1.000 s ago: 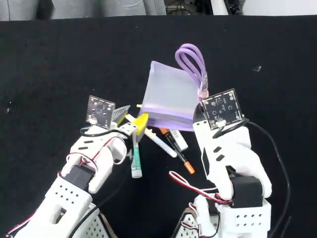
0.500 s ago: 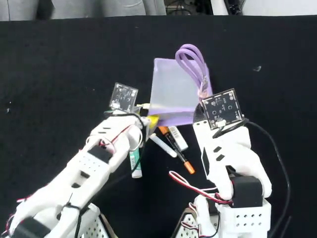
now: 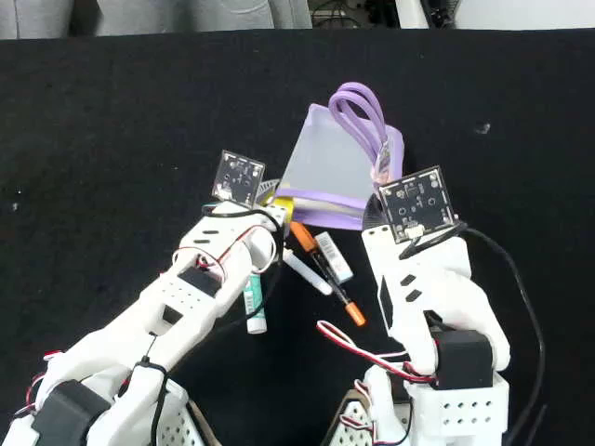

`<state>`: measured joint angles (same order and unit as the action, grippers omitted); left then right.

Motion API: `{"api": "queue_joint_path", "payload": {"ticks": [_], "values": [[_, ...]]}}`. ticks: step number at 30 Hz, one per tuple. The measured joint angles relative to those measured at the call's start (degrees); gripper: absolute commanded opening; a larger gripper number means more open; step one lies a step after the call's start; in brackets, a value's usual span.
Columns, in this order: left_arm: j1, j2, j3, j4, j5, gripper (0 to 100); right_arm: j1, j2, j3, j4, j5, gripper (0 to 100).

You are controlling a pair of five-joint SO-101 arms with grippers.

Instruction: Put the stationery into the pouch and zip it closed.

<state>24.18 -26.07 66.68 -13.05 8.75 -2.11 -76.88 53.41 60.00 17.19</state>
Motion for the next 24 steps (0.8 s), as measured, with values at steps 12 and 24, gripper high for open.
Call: {"api": "queue_joint_path", "payload": {"ticks": [12,24], "values": [[-6.95,0.09,-16.62,22.77,0.0,3,-2.73,0.0,0.0,0.0,-0.97,32.5],[-22.68,0.88,-37.8,49.14,0.0,3,-3.08,-0.44,-3.78,0.0,5.01,32.5]]}}
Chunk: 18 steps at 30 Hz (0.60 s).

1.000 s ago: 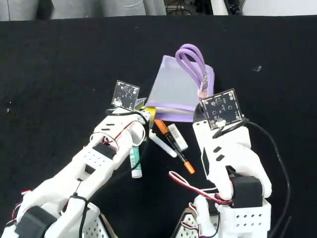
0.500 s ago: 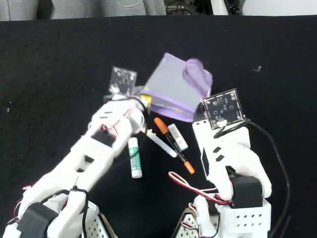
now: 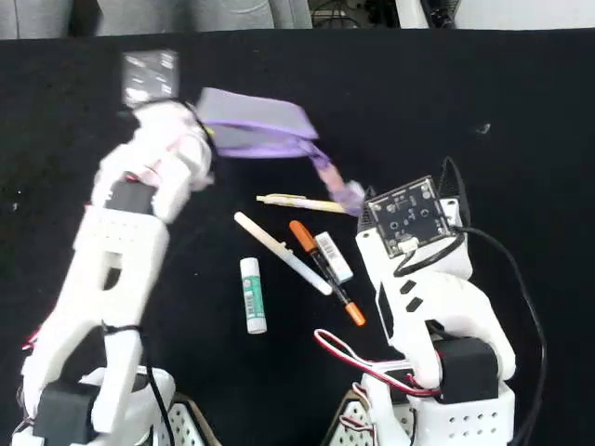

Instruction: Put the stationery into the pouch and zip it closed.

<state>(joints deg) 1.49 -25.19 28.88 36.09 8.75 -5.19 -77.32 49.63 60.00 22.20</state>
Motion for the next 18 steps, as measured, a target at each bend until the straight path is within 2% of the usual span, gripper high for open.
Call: {"api": "queue_joint_path", "payload": {"ticks": [5,11,18], "values": [[-9.23,0.0,-7.21,6.42,0.0,3,-0.09,2.55,-0.09,-2.29,0.62,32.5],[-18.99,0.0,-14.07,15.03,0.0,3,-1.58,18.37,-0.09,-8.88,1.23,32.5],[-23.82,0.0,-15.12,20.13,0.0,3,-6.59,36.92,-0.09,-16.09,11.08,32.5]]}}
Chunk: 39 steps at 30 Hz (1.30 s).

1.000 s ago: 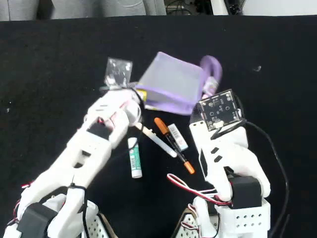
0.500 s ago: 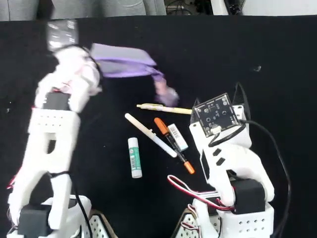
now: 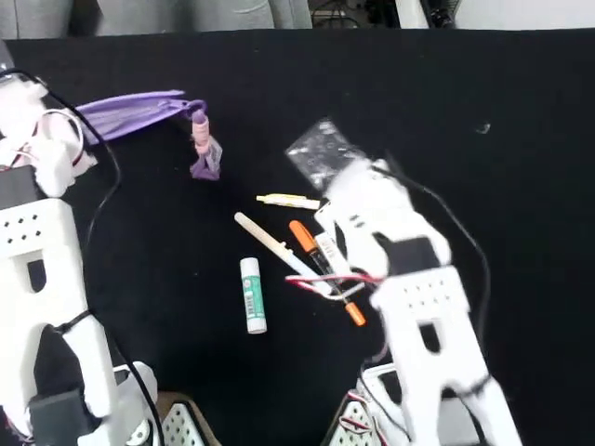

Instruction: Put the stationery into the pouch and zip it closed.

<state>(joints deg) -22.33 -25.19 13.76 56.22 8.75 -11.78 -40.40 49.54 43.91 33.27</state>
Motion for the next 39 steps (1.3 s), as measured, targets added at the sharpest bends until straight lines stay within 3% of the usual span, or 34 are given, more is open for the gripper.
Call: {"api": "queue_joint_path", "payload": {"ticks": [12,22,29,33,39], "values": [[-0.18,0.0,0.35,0.53,0.0,3,7.03,28.84,-0.09,-16.79,14.59,32.5],[-0.18,-0.09,2.2,0.53,0.0,3,9.67,46.86,-12.13,-18.99,21.98,32.3],[-0.18,-0.09,2.2,0.53,0.0,3,9.85,52.22,-24.09,-5.63,25.41,18.6],[-0.18,-0.09,2.2,0.53,0.0,3,9.76,52.31,-25.67,1.41,28.22,21.2],[-0.18,-0.09,2.2,0.53,0.0,3,9.93,51.96,-25.58,3.96,28.48,28.8]]}}
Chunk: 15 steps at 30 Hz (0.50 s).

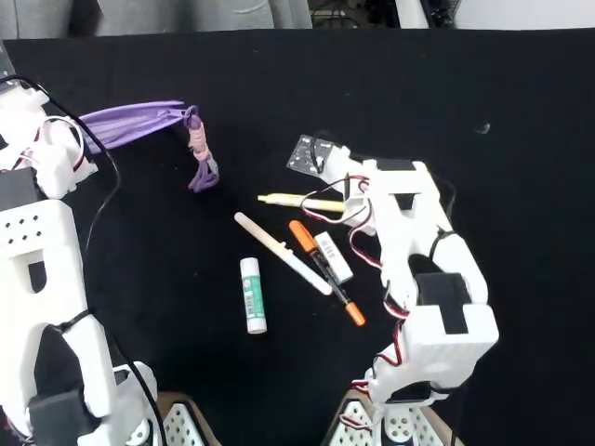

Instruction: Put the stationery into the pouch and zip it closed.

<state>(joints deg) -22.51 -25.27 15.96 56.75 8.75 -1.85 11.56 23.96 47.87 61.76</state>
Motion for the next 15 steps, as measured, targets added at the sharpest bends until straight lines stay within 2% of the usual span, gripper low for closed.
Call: {"api": "queue_joint_path", "payload": {"ticks": [10,12,15], "values": [[0.0,0.0,0.0,0.0,0.0,3,-1.76,0.35,-0.79,1.67,0.26,27.7],[0.0,0.0,0.0,0.0,0.0,3,-1.85,3.25,-3.08,1.67,0.26,20.8],[0.62,0.0,0.0,0.0,0.0,3,-1.58,5.45,-5.54,2.37,0.26,3.6]]}}
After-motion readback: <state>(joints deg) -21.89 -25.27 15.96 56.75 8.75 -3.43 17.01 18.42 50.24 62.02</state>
